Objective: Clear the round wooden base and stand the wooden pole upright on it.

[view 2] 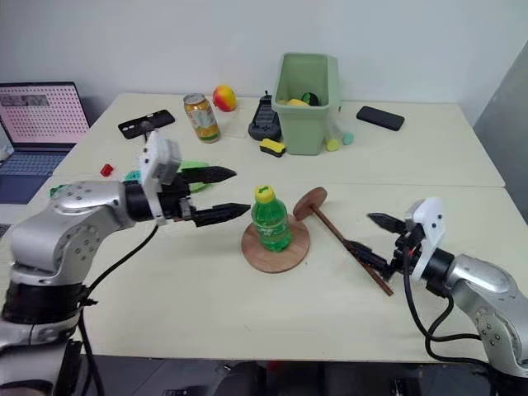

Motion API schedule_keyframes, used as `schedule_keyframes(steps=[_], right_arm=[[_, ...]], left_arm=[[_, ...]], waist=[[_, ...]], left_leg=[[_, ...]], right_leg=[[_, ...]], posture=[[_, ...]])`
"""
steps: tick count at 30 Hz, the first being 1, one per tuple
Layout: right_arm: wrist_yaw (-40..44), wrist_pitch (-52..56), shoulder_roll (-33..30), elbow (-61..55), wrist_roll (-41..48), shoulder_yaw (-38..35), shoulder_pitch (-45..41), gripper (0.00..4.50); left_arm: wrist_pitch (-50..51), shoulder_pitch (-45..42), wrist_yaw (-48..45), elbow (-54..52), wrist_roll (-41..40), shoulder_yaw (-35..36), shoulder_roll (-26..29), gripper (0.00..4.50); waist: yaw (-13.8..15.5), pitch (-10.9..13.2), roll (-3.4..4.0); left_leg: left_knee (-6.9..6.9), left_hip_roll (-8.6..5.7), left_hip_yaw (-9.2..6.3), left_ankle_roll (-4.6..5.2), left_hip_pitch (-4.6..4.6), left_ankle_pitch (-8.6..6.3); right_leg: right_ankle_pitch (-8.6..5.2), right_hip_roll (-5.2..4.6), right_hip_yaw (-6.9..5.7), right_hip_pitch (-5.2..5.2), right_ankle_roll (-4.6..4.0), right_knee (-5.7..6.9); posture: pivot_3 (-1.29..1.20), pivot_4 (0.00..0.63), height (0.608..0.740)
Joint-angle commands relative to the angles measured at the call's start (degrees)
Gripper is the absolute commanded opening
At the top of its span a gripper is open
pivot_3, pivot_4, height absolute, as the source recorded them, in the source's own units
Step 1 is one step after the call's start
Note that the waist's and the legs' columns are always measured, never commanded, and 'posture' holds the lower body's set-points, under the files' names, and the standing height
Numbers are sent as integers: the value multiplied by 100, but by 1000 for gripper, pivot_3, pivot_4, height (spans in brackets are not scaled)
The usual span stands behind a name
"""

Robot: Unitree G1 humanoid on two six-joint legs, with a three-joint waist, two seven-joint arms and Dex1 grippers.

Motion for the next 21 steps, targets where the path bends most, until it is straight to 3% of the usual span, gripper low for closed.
schedule_keyframes(steps=[1,15,21], right_arm=[[-154,63,32,-481,256,68,-69,4500],[-1603,414,425,-1546,1263,223,-448,4500],[-2003,449,398,-1571,1579,205,-518,4500]], left_arm=[[-369,-290,-188,301,230,-211,-181,4471],[-617,-626,-256,977,496,-423,-889,4471],[-310,-665,-712,1036,425,-623,-803,3420]], waist=[[-4,0,0],[1,1,-1],[-1,1,-1]], left_leg=[[-1,2,0,0,0,0],[1,6,-8,-1,-6,1],[2,6,-8,-1,-6,1]], right_leg=[[0,3,0,-1,0,0],[0,5,-3,-4,0,-1],[0,5,-4,-4,0,1]], posture=[[0,150,740],[0,150,740],[0,150,740]])
